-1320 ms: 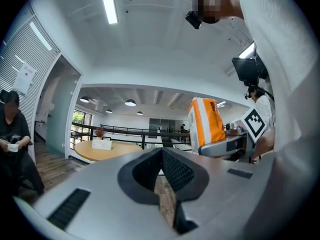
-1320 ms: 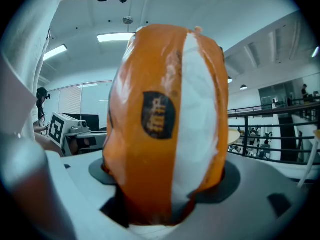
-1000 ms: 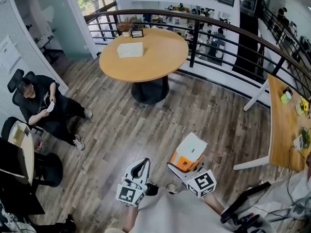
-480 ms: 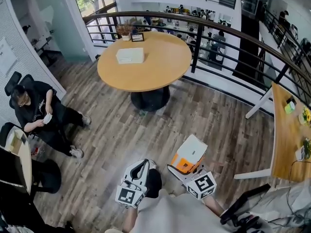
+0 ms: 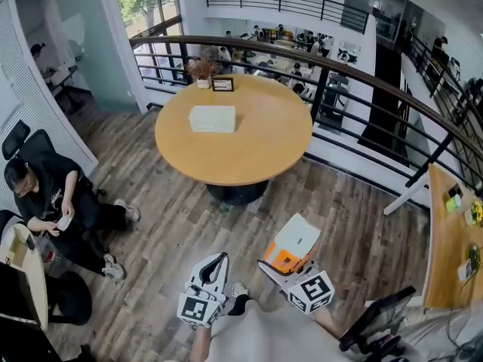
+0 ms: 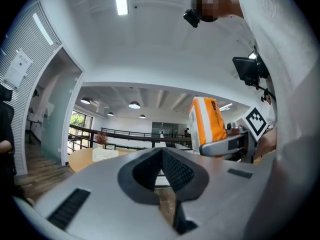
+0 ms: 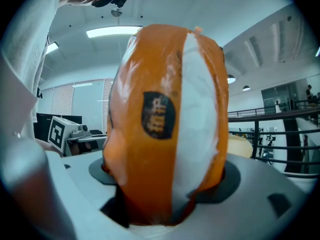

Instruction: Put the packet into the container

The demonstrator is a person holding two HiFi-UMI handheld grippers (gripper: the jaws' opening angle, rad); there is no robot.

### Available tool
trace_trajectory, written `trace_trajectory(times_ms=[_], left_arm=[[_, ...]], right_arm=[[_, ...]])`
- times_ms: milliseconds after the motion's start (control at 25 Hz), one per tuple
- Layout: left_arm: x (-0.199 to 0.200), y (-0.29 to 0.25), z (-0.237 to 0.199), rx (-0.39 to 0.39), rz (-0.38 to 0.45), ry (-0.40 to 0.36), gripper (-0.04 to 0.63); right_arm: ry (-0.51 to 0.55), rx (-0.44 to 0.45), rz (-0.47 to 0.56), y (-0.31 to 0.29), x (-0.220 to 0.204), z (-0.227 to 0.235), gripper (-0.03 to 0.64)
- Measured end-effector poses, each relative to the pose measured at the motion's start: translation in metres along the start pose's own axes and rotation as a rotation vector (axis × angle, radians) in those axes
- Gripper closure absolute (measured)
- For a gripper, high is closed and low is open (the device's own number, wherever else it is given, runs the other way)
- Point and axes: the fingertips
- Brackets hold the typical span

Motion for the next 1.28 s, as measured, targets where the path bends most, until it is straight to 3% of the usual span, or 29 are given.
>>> trace_trajectory(times_ms=[320, 760, 1000, 1280], left_arm=[[0.009, -0.038, -0.085, 0.017, 0.014, 0.003, 0.591], [-0.008, -0.077, -0.124, 0.0, -0.01, 0.021, 0.591], [-0.016, -0.104, -0.17, 0.044, -0.007, 0.026, 0.591], [-0.009, -0.172, -0.225, 0.058, -0.013, 0.003, 0.591]], right_arm=[[0.007, 0.014, 0.006, -0.088, 0.02, 0.018, 0.201], [-0.029, 0.004, -0.029, -0.141, 0.011, 0.042, 0.201], [-0.024, 0.046, -0.019, -0.196, 0.014, 0.061, 0.201], [-0.025, 0.08, -0.011, -0.271, 0.034, 0.109, 0.201]])
Point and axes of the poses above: the fingertips, and each gripper's own axes: y backward along the fingers, z to its right, x out of its top, and after that the axes turned 2 degrees about z, right-handed
